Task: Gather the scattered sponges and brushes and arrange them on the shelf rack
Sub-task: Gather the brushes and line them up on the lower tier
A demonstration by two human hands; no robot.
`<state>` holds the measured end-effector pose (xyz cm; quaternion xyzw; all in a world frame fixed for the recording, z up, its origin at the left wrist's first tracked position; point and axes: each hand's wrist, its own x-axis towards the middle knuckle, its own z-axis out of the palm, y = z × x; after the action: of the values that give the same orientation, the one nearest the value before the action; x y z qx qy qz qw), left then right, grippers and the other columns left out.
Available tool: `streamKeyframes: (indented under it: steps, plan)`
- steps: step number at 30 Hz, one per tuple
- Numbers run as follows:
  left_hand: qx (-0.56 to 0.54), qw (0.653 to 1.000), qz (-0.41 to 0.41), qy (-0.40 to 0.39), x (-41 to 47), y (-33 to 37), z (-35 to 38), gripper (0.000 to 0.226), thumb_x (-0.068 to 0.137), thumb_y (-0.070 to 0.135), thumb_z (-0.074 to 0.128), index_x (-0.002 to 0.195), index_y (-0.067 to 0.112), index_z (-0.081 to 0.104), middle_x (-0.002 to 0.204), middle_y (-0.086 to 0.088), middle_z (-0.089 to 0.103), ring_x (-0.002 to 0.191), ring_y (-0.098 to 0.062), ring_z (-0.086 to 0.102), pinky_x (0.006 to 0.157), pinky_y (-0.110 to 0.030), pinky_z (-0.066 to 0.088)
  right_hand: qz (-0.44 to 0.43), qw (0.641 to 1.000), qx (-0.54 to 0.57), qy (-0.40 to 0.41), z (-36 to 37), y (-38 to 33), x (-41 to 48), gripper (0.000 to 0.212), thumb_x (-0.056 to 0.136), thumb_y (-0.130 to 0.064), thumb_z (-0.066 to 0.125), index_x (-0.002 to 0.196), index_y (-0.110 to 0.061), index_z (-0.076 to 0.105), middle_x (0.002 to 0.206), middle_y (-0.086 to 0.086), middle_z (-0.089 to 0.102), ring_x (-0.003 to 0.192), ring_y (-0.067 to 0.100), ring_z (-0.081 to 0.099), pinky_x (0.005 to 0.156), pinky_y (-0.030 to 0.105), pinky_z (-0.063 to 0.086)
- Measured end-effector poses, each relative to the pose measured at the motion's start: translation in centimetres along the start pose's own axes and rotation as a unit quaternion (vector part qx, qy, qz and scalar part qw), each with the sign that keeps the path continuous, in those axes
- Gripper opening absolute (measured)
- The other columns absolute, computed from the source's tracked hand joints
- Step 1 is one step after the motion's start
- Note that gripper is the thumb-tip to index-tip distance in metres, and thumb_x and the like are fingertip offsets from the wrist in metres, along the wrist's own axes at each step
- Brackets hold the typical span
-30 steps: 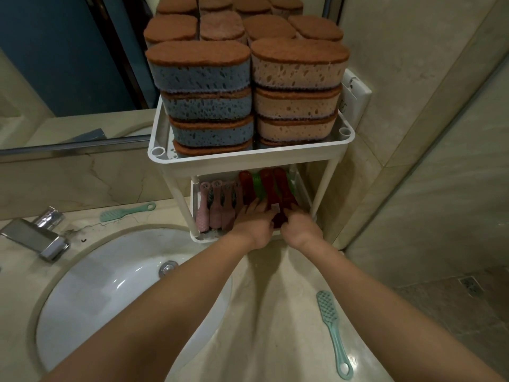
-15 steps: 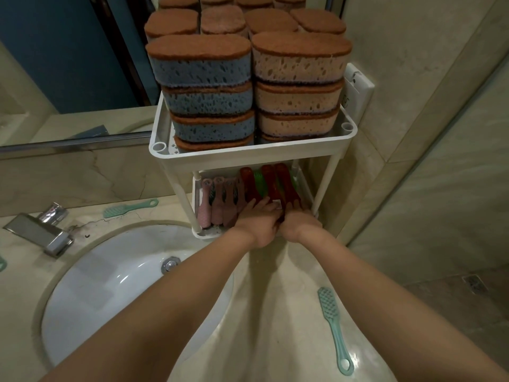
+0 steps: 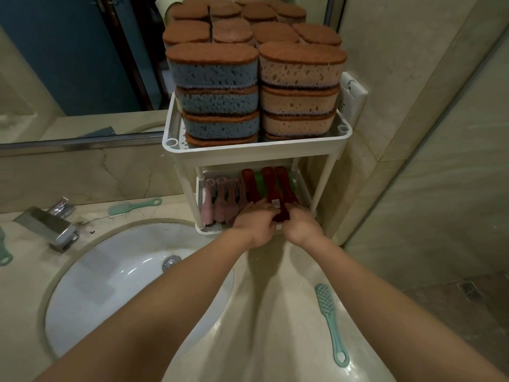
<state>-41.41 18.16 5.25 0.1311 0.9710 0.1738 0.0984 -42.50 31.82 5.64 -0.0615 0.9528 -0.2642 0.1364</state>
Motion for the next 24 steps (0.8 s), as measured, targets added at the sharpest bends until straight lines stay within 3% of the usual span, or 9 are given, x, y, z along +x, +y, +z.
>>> streamKeyframes:
  steps: [3,7,14,21,24]
  plan:
    - [-0.082,0.994,-0.020,0.069,-1.9,0.2,0.4,0.041,0.096,0.019,0.045,0.135,0.026,0.052,0.138,0.000,0.051,0.127,-0.021,0.046,0.099,-0.031,0.041,-0.032,0.993,0.065,0.091,0.5,0.5,-2.2,0.048,0.091,-0.010,0.047,0.139,-0.012,0.048,0.139,0.011,0.050,0.130,0.028,0.043,0.107,0.035,0.038]
    - [-0.161,0.979,-0.022,0.122,-4.7,1.3,1.5,0.036,0.093,0.015,0.046,0.124,0.027,0.060,0.127,0.003,0.059,0.116,-0.015,0.055,0.093,-0.032,0.047,-0.045,0.984,0.087,0.149,1.4,1.5,-5.2,0.046,0.088,-0.006,0.051,0.133,-0.016,0.055,0.137,0.004,0.053,0.129,0.021,0.044,0.104,0.031,0.038]
    - [-0.309,0.946,-0.083,0.043,-8.0,4.4,5.8,0.032,0.093,0.015,0.045,0.117,0.028,0.060,0.105,0.008,0.066,0.098,-0.011,0.062,0.091,-0.034,0.050,0.045,0.985,0.096,0.134,3.9,5.1,-10.3,0.046,0.085,-0.013,0.057,0.131,-0.021,0.055,0.134,-0.001,0.054,0.127,0.018,0.044,0.097,0.031,0.041]
    - [-0.404,0.903,-0.139,-0.053,-9.7,7.1,10.6,0.033,0.093,0.005,0.043,0.122,0.013,0.056,0.108,-0.008,0.067,0.097,-0.026,0.065,0.090,-0.034,0.051,0.167,0.982,0.050,0.079,6.1,8.9,-14.6,0.062,0.081,-0.024,0.063,0.140,-0.023,0.041,0.135,0.001,0.049,0.127,0.022,0.040,0.093,0.035,0.043]
    - [-0.436,0.881,-0.166,-0.081,-10.1,7.9,11.7,0.035,0.094,0.002,0.041,0.126,0.008,0.053,0.109,-0.011,0.064,0.081,-0.023,0.063,0.066,-0.021,0.048,0.189,0.979,0.037,0.065,6.7,9.7,-15.6,0.065,0.080,-0.025,0.064,0.140,-0.023,0.039,0.136,0.002,0.047,0.127,0.023,0.040,0.091,0.036,0.043]
